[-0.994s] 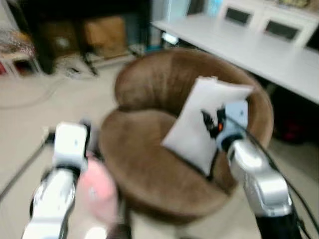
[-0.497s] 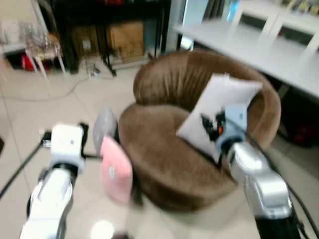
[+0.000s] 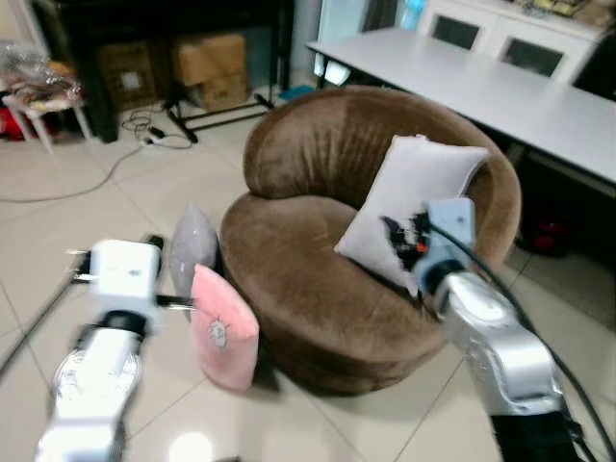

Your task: Move the pillow to the sofa from floor

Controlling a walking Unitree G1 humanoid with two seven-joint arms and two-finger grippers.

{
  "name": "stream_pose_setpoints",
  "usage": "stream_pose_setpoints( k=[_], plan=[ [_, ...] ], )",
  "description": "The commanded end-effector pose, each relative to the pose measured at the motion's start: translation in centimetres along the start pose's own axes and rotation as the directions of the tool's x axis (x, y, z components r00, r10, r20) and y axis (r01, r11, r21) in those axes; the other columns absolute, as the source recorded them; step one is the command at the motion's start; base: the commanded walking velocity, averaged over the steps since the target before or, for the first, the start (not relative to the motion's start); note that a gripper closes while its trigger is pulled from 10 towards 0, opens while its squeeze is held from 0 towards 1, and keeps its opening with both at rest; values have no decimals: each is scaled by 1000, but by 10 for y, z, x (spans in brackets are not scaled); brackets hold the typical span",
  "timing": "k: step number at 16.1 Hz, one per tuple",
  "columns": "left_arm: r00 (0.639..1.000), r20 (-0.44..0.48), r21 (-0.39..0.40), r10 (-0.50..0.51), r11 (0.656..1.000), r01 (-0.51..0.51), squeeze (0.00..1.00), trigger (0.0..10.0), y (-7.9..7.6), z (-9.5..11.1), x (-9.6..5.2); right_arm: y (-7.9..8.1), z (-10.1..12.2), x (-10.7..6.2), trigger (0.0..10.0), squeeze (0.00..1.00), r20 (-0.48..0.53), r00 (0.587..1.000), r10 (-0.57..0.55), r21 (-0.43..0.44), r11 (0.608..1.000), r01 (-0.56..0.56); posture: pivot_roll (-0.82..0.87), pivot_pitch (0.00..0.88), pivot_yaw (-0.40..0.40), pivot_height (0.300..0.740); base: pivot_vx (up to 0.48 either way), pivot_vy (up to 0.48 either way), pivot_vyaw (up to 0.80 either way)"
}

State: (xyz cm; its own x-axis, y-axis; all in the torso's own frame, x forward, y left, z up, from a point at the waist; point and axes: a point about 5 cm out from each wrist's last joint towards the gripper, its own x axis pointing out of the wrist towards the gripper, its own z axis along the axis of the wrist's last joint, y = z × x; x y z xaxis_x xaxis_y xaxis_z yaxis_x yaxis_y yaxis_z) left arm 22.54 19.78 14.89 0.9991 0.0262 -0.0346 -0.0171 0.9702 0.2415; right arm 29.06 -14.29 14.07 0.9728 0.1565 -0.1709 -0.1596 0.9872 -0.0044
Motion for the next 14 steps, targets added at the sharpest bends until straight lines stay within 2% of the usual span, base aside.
stream_pose_setpoints(
  k=[1,10,12,14],
  plan=[
    [1000,-8,12,10,1000,-10,0,10000,4,0,0,0,0,1,10000,0,-7,1000,-6,-4,1000,6,14,0,-75,740,0,356,0],
    [1000,4,8,12,1000,-12,0,10000,5,1,2,3,0,0,10000,0,2,1000,6,-16,1000,-6,15,0,-74,740,0,351,0],
    [1000,20,10,13,1000,-13,0,10000,5,2,3,3,-2,0,10000,0,-4,1000,13,-19,1000,-13,17,0,-78,740,0,0,0],
    [1000,29,-7,3,1000,-3,0,10000,5,3,3,5,-2,-1,10000,0,-6,999,35,-78,996,-35,17,0,-78,740,0,0,400]
  ],
)
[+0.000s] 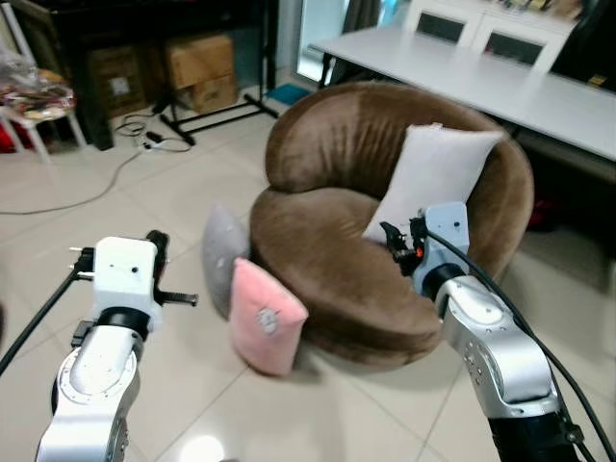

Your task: Move the pillow to the sofa from floor

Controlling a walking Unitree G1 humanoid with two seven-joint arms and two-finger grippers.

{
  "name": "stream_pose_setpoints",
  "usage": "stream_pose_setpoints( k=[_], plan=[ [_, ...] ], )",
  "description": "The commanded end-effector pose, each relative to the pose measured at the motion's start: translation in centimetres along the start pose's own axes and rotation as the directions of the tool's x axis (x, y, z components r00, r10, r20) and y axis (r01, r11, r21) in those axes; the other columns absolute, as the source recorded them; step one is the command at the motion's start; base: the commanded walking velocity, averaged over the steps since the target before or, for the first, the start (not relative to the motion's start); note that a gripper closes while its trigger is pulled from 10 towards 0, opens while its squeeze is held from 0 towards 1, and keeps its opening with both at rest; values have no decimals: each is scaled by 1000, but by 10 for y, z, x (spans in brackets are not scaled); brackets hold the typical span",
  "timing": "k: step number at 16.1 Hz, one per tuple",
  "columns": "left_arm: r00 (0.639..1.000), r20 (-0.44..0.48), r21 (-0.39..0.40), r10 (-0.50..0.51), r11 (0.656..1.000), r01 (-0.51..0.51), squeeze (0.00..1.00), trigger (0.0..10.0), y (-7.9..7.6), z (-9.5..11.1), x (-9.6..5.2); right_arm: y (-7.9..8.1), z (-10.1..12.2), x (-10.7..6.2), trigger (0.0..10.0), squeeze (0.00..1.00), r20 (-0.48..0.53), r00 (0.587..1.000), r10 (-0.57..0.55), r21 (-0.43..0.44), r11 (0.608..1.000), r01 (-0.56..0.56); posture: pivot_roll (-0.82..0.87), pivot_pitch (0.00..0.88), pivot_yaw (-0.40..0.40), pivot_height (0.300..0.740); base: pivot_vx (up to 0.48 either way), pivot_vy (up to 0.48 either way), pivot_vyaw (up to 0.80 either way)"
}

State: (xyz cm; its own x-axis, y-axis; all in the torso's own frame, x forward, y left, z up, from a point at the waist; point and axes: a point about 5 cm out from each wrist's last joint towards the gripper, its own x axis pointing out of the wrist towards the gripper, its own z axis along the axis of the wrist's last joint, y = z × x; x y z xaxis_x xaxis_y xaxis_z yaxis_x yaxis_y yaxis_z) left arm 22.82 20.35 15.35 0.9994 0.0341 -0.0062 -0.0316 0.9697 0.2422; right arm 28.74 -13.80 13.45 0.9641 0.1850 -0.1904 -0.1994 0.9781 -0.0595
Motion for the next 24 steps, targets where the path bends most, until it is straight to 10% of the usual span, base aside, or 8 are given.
stream_pose_setpoints(
  k=[1,24],
  plan=[
    [1000,8,-16,-13,1000,13,0,10000,-1,1,0,1,5,1,10000,0,15,1000,18,-29,999,-17,17,0,-79,740,0,0,800],
    [1000,3,-27,-25,999,25,0,10000,0,-2,1,0,3,5,10000,0,14,1000,-2,-93,996,3,25,0,-81,740,338,0,209]
  ],
)
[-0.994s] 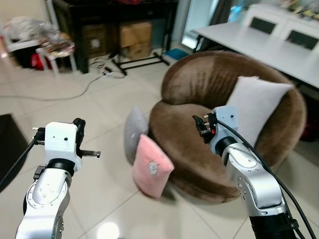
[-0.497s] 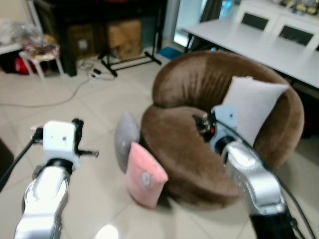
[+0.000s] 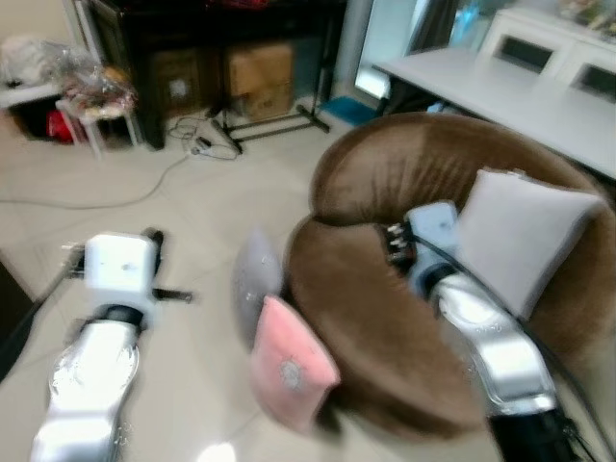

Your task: Move the pillow to the sofa from floor

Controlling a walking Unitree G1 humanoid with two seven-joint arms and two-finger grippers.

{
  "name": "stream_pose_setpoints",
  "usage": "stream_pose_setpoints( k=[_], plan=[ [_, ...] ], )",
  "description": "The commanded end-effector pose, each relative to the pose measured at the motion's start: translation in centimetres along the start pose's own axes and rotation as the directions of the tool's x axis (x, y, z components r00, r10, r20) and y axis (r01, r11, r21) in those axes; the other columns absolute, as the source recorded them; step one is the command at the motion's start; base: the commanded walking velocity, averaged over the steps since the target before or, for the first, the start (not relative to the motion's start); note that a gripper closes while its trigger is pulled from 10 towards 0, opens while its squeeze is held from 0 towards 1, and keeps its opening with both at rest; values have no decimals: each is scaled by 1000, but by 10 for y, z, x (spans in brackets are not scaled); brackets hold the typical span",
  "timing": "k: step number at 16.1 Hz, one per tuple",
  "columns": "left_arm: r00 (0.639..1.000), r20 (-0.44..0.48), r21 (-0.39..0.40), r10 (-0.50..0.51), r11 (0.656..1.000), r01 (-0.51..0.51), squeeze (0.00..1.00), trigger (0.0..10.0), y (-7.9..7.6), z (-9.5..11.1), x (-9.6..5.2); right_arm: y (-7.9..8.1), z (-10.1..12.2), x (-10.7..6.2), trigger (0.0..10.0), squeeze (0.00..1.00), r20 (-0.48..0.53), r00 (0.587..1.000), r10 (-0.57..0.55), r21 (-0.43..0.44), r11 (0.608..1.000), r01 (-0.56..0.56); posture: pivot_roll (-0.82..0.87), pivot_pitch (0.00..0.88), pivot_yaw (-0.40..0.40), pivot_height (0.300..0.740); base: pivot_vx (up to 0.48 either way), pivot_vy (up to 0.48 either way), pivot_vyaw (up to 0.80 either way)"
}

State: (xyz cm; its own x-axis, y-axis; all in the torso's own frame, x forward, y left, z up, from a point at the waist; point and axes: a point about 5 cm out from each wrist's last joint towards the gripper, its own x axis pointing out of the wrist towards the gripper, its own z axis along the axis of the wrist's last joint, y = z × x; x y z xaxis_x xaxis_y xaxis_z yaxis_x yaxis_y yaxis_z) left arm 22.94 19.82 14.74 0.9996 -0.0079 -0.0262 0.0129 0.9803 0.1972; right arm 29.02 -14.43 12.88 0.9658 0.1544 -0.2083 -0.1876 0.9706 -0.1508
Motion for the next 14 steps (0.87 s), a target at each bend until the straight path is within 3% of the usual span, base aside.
stream_pose_setpoints(
  k=[1,10,14],
  plan=[
    [1000,12,19,18,1000,-19,0,10000,6,3,-1,5,7,1,10000,0,32,999,11,36,999,-13,25,0,-81,740,345,0,0],
    [1000,13,28,27,999,-28,0,10000,8,4,0,2,7,2,10000,0,40,999,-19,115,993,15,23,0,-77,740,341,0,0],
    [998,42,64,47,997,-50,0,10000,8,6,2,-4,2,3,10000,0,45,998,-43,151,988,36,22,0,-73,715,0,0,0]
  ],
)
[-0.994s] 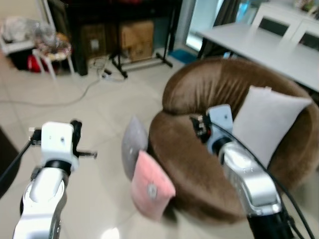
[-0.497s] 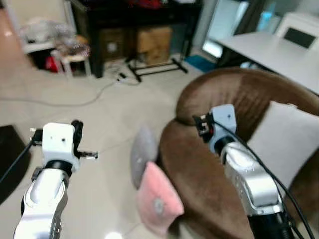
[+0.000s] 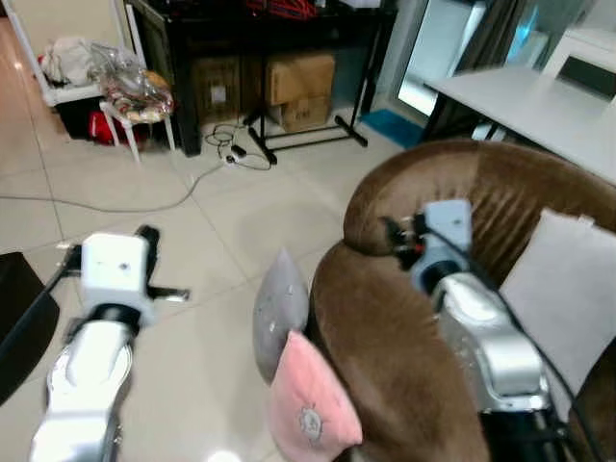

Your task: Move the pillow to the sofa from floor

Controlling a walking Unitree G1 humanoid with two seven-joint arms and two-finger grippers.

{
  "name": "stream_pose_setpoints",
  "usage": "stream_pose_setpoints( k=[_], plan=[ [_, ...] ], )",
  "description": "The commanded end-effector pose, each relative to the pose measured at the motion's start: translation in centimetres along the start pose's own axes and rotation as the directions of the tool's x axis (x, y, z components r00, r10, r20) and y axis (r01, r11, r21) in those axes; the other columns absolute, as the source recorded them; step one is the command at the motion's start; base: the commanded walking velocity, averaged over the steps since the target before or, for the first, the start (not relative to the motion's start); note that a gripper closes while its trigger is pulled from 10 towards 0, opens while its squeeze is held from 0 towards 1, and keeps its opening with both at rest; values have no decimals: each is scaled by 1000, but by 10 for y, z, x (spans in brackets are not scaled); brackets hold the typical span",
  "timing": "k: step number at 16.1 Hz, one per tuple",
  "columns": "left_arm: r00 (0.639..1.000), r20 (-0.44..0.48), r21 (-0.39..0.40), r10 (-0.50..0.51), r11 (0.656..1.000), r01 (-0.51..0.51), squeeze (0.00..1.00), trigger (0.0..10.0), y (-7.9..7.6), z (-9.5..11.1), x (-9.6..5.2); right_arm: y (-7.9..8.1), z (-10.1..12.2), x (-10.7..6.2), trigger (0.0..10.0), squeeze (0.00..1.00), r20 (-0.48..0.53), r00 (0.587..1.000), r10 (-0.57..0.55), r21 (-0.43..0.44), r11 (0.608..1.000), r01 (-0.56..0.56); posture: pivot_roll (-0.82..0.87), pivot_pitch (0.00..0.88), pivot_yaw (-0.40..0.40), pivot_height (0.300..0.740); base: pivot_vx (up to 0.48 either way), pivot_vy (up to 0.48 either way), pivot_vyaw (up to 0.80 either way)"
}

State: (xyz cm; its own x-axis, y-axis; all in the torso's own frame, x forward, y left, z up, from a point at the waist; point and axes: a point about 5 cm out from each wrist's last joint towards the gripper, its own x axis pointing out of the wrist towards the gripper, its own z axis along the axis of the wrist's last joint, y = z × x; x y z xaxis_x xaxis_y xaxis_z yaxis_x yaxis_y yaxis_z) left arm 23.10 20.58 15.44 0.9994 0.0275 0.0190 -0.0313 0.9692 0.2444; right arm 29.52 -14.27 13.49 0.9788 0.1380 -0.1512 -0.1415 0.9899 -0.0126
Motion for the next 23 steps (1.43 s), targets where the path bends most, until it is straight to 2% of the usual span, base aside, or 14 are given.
stream_pose_setpoints(
  k=[1,12,23],
  plan=[
    [1000,4,39,2,999,-2,0,10000,-1,0,0,-5,-4,-1,10000,0,-4,1000,-18,2,1000,18,20,0,-72,705,0,0,0],
    [999,31,58,9,998,-11,0,10000,-3,-3,-4,-3,-8,-4,10000,0,21,1000,-3,-4,1000,3,15,0,-68,590,0,0,0],
    [999,35,10,5,1000,-6,0,10000,-3,-5,-7,2,-11,-3,10000,0,12,1000,27,-37,999,-26,18,0,-80,585,22,0,0]
  ],
)
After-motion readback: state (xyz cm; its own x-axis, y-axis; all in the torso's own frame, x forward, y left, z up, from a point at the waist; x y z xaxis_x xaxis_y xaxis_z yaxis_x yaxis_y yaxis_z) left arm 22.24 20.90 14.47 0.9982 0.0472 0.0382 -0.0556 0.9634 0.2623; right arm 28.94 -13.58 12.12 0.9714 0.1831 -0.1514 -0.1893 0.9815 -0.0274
